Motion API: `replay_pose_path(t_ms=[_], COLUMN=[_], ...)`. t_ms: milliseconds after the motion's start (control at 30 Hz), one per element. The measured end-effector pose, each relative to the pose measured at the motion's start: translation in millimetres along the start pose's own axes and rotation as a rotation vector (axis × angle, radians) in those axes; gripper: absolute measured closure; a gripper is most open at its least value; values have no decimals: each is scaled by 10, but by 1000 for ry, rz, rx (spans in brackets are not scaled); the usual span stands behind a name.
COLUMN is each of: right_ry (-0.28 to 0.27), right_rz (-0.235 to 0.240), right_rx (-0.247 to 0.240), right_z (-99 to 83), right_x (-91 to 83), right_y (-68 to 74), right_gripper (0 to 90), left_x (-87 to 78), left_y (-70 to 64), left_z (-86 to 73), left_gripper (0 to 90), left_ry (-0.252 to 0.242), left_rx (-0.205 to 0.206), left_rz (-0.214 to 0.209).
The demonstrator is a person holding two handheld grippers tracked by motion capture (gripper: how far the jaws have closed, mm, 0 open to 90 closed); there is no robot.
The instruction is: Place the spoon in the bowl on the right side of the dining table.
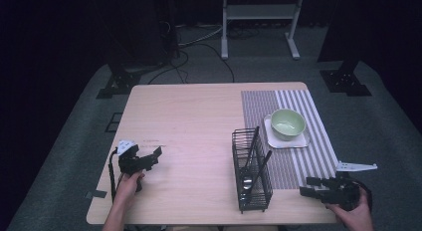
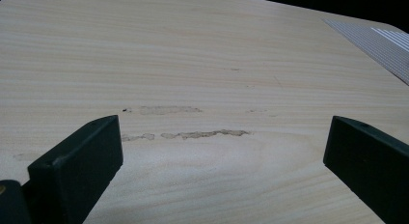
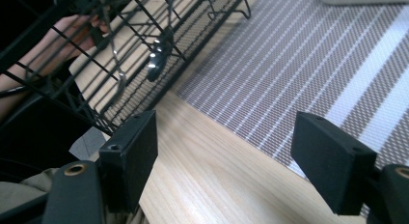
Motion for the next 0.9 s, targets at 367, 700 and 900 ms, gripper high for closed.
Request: replay_pose_path(t_ms=[367,700,900], right_ry=[-13,2,1], right_rz=[16,13,38], right_rx=[-31,-57,-66], right_z=[93,191,263], right_x=[4,62,94], right_y=[114,197,267], right_gripper=[238,238,238], left_x=[3,-3,-4], left_y=[-9,-2,-3], left_z=[1,0,-1], left_gripper=[0,0,0], left_ry=[-2,-4,-5], left_rx=[2,-2,-4], left_rz=[2,1,2])
Point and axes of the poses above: each handheld gripper's, and its own axes: x roughly forward along the jaws, z roughly out of its top, y roughly to its left, the point moved 6 cm from there along x, roughly forward along the jaws, and after that the axes turned 5 degrees about z, right-handed, at the moved point
